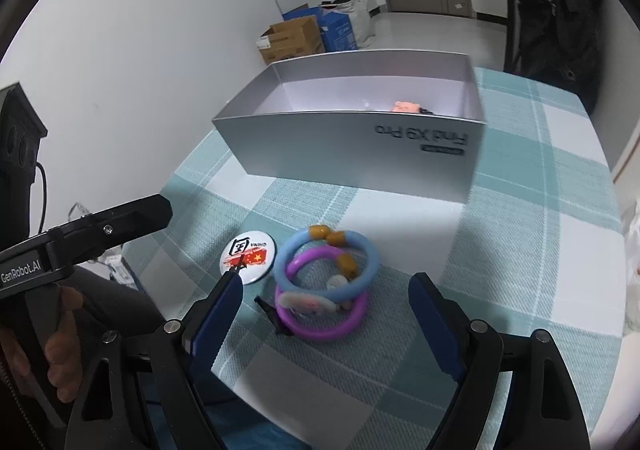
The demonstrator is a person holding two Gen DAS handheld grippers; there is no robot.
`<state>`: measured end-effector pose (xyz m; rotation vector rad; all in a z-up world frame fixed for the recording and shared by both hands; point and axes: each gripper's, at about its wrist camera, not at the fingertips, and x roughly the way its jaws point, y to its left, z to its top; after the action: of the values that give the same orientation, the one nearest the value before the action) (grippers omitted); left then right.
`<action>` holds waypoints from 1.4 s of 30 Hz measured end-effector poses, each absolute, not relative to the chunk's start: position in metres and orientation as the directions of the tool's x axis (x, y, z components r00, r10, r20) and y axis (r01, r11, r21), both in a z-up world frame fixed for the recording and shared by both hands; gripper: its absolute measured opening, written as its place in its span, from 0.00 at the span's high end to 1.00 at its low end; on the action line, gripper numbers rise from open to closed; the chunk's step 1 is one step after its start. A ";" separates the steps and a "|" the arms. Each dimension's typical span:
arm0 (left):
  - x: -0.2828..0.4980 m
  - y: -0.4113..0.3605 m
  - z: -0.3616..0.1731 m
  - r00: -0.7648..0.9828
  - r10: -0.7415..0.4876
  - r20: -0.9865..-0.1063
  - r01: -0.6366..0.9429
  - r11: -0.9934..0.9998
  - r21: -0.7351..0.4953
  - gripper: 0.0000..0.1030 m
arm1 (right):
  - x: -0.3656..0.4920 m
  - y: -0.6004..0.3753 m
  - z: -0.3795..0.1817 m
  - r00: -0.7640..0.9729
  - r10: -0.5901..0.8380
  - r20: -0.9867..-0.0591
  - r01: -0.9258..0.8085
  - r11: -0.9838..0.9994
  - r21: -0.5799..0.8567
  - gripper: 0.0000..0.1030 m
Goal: Organize jewelry
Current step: 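Grasp the blue ring of the ring toy with the right gripper and lift it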
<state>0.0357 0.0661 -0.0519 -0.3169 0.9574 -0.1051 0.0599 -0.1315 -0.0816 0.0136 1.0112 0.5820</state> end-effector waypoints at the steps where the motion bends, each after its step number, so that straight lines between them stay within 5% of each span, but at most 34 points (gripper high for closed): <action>1: 0.036 0.067 -0.052 0.574 -0.230 -0.786 -0.051 0.948 -0.314 0.22 | 0.061 -0.128 -0.082 0.395 0.463 -0.794 -0.459 0.848 0.266 0.18; 9: 0.039 0.073 -0.054 0.574 -0.241 -0.783 -0.055 0.942 -0.330 0.22 | 0.061 -0.110 -0.087 0.411 0.394 -0.822 -0.473 0.863 0.177 0.22; 14: 0.043 0.075 -0.058 0.565 -0.241 -0.789 -0.049 0.945 -0.324 0.22 | 0.061 -0.109 -0.087 0.425 0.380 -0.822 -0.484 0.862 0.148 0.40; 19: 0.046 0.075 -0.061 0.551 -0.250 -0.796 -0.054 0.942 -0.333 0.22 | 0.060 -0.106 -0.085 0.430 0.372 -0.823 -0.515 0.849 0.115 0.42; 34: 0.046 0.057 -0.064 0.511 -0.281 -0.812 0.018 0.948 -0.316 0.22 | 0.089 -0.171 -0.068 0.434 0.551 -0.713 -0.359 0.832 0.424 0.42; 42: 0.044 0.033 -0.074 0.471 -0.214 -0.856 0.082 0.977 -0.199 0.22 | 0.095 -0.193 -0.064 0.433 0.611 -0.663 -0.324 0.792 0.517 0.42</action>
<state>0.0436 0.0328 -0.0737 -0.1366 1.0654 -0.1822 0.0946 -0.1930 -0.0641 0.3357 0.9586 0.5960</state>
